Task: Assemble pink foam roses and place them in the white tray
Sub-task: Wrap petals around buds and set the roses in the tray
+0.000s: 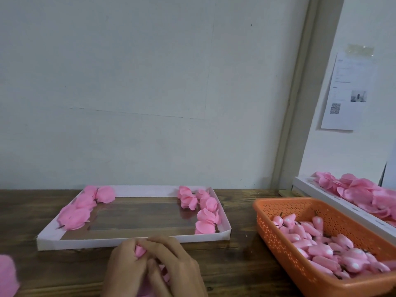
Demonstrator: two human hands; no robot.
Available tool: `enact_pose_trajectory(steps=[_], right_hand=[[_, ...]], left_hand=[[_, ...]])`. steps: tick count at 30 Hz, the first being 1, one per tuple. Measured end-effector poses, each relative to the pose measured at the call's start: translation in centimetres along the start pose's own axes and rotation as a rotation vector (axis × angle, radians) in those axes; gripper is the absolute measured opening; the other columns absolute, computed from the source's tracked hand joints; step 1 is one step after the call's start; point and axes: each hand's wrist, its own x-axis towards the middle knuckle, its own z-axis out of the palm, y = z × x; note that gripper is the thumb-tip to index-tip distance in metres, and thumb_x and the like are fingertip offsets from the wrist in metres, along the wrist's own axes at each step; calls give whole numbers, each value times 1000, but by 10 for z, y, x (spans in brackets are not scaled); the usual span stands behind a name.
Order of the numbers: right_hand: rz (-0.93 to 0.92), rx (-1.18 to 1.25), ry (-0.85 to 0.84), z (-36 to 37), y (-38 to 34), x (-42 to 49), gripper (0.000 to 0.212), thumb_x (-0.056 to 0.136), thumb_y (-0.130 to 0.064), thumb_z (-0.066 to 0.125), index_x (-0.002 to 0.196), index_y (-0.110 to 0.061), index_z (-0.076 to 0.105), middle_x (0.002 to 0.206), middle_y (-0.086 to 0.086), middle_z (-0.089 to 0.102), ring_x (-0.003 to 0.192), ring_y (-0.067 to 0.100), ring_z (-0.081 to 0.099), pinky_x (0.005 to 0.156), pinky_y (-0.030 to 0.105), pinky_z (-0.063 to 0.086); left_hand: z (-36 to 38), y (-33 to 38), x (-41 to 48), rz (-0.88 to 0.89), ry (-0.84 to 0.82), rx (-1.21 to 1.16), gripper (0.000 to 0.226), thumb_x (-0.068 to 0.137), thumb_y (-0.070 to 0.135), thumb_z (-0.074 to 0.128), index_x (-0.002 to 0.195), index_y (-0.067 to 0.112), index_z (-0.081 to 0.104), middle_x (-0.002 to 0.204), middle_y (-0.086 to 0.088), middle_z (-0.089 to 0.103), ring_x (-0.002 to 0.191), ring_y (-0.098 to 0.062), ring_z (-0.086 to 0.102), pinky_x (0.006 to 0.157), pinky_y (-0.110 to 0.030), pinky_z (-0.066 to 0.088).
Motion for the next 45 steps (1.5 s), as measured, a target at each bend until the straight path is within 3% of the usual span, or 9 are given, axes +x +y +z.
enact_pose_trajectory(steps=[7,11,15,22,25,28,30,38,45], right_hand=[[171,232,130,-1,10,-4,30,85,-18,70,112,-31,70,108,-3,71,102,14,71,83,33,58],[365,627,6,0,5,3,22,84,-16,75,106,-18,76,101,8,80,98,27,76,94,48,59],[390,703,-86,-4,8,7,29,83,-2,80,108,-15,76,104,9,81,100,22,77,91,30,57],[373,624,-37,-19,17,30,29,81,-18,84,110,-16,78,101,9,81,100,31,77,91,49,61],[293,342,44,-49,39,64,28,87,-41,80,110,-25,75,102,-18,76,94,2,72,78,17,55],[309,-243,-81,-71,77,109,34,91,-41,75,120,-25,72,114,-17,66,101,3,58,79,11,44],[318,-488,-266,-70,101,129,32,96,-34,70,125,-20,72,120,-2,70,112,14,57,93,22,49],[299,-1082,-603,-36,134,146,22,101,-19,57,120,-15,66,124,9,66,129,29,49,108,41,43],[267,-1017,-521,-52,125,148,28,99,-27,64,126,-20,62,120,3,68,122,25,53,103,39,45]], left_hand=[[10,22,-18,-164,-72,-718,25,71,28,88,59,11,74,47,-5,52,45,-16,56,47,-24,50],[13,32,-10,-162,-127,-972,63,96,31,52,37,9,51,87,-11,65,84,-21,63,75,-38,43],[16,39,-3,-267,-196,-1185,80,107,38,28,32,11,43,101,-20,64,98,-25,58,79,-42,39],[24,32,-1,-195,-186,-1067,46,97,43,47,84,4,68,111,-23,68,87,-27,71,65,-30,60],[11,22,3,104,-111,-464,29,107,37,48,126,21,63,128,-3,68,114,-20,65,75,-18,48],[-12,2,2,511,-84,360,39,91,74,43,106,43,62,103,22,58,100,-2,57,82,-22,46],[-19,0,1,508,-141,652,42,86,79,46,101,44,62,99,23,49,97,4,50,81,-18,43],[-23,24,-3,193,-339,460,35,61,76,77,83,50,72,85,19,67,83,2,63,71,-15,46],[-27,24,-3,118,-407,304,16,67,53,91,74,47,77,75,17,75,76,5,67,65,-13,50]])
